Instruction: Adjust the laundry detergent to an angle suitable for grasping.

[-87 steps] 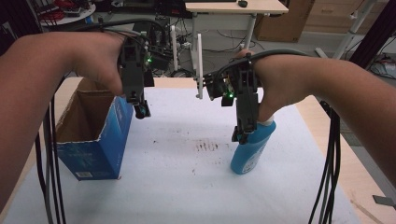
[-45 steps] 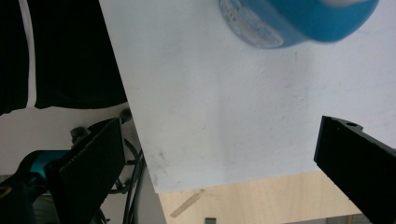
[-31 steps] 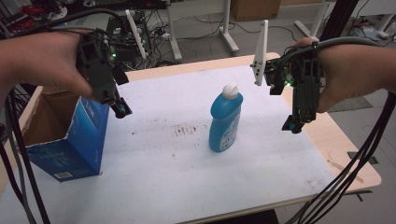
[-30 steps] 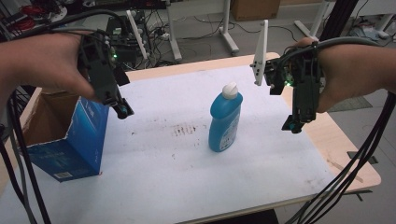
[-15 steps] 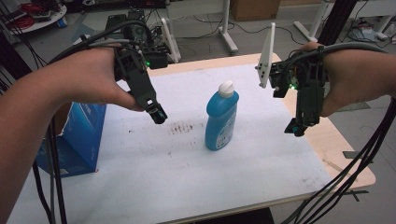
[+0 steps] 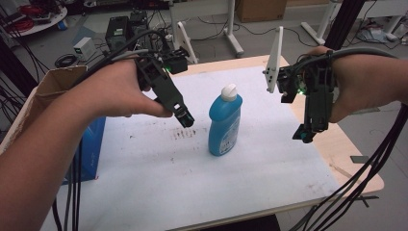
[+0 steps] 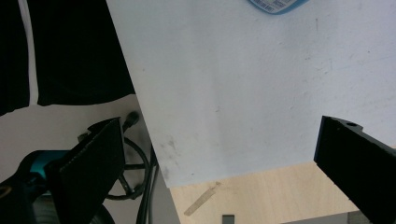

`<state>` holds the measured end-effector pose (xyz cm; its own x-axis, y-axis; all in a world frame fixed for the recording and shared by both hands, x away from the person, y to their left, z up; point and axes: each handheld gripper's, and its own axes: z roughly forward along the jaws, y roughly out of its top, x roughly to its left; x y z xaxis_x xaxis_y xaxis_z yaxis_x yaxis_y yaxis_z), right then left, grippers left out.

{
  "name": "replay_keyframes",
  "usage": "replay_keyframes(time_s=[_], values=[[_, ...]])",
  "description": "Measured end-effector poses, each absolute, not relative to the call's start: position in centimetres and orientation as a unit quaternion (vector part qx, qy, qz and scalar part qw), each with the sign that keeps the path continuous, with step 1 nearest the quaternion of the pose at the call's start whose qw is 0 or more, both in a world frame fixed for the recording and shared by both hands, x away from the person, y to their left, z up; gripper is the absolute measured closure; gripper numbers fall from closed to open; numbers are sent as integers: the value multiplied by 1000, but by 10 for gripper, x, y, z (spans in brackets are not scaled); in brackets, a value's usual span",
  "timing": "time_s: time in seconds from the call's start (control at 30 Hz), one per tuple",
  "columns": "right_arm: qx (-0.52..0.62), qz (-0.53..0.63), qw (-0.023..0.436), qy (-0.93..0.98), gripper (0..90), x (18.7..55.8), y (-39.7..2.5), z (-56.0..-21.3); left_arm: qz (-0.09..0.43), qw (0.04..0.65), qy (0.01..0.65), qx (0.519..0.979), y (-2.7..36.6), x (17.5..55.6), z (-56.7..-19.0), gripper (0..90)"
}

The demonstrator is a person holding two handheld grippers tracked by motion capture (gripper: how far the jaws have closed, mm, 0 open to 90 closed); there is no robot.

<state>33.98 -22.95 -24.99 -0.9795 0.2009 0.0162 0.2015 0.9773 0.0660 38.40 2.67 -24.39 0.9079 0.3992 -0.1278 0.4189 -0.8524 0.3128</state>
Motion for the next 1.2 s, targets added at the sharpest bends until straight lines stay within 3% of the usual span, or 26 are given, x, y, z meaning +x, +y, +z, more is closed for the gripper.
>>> replay_keyframes(time_s=[0.67, 1.2], values=[[-104, -32, 10, -994, 13, 342, -230, -251, 8, 256, 255, 932, -18, 381, -267, 19], [-111, -33, 10, -993, 13, 342, -229, -250, 49, 269, 264, 925, -44, 382, -291, 19]])
